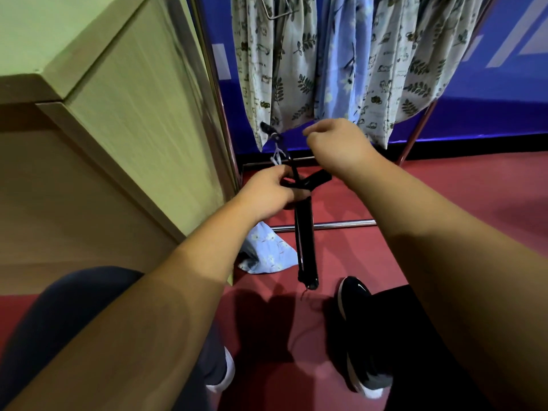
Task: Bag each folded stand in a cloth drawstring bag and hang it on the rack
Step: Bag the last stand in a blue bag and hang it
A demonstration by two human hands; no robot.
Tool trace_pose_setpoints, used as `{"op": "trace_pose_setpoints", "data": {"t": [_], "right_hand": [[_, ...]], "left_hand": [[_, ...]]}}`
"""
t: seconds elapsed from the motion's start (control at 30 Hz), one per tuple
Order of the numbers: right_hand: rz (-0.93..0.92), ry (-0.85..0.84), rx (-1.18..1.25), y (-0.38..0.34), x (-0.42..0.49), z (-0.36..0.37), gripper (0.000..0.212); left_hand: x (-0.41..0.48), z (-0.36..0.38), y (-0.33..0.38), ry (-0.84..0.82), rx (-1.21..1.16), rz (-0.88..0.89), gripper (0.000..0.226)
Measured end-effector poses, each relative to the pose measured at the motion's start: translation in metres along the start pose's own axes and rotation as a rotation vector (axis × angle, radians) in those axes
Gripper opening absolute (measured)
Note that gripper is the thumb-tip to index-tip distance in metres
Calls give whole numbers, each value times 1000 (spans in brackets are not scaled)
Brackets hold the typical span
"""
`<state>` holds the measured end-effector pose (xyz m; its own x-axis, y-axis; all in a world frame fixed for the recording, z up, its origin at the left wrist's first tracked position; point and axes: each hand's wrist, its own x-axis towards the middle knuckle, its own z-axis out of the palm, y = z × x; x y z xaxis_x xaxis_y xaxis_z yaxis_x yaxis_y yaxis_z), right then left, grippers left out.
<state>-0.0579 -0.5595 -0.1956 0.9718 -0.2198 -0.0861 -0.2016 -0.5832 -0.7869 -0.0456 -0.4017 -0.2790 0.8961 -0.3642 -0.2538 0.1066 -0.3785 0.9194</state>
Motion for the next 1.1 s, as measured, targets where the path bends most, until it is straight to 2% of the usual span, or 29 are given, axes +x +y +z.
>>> {"op": "trace_pose_setpoints", "data": {"t": [0.07, 0.1, 0.2, 0.27, 0.33, 0.37, 0.47, 0.5, 0.57, 0.63, 0.73, 0.83, 0.97, 1.1], "right_hand": [[69, -10, -27, 9, 4, 1, 32], [87, -47, -66, 12, 5, 3, 29], [133, -176, -140, 14, 0, 7, 14], [166, -275, -69, 18, -7, 12, 21], [163, -441, -75, 22, -16, 20, 18], [141, -471, -117, 27, -18, 26, 6], [90, -410, -175, 41, -10, 43, 47], [59, -393, -180, 44, -7, 47, 48], [6, -415, -245, 48, -4, 51, 34], [-22, -436, -409, 56, -1, 53, 16], [-4, -443, -535, 73, 4, 63, 11], [60, -449, -564, 95, 10, 79, 13], [173, -527, -645, 134, 35, 113, 34], [251, -558, -674, 161, 60, 141, 41]], "left_hand": [[3, -4, 0, 44, -38, -47, 55], [3, -6, 3, 51, -41, -64, 59], [5, -7, 4, 57, -122, -106, 35], [2, -7, 6, 53, -280, -140, 16], [2, -7, 5, 57, -430, -183, 16], [3, -8, 5, 55, -469, -195, 15], [2, -10, 7, 45, -553, -239, 13], [3, -10, 6, 54, -557, -266, 16], [7, -9, -1, 97, -504, -332, 27], [11, -10, -12, 155, -399, -404, 45], [23, -16, -38, 159, -173, -549, 65], [32, -18, -67, 64, -85, -712, 56], [57, -7, -129, -50, 105, -849, 27], [79, 3, -183, -109, 284, -872, 31]]}}
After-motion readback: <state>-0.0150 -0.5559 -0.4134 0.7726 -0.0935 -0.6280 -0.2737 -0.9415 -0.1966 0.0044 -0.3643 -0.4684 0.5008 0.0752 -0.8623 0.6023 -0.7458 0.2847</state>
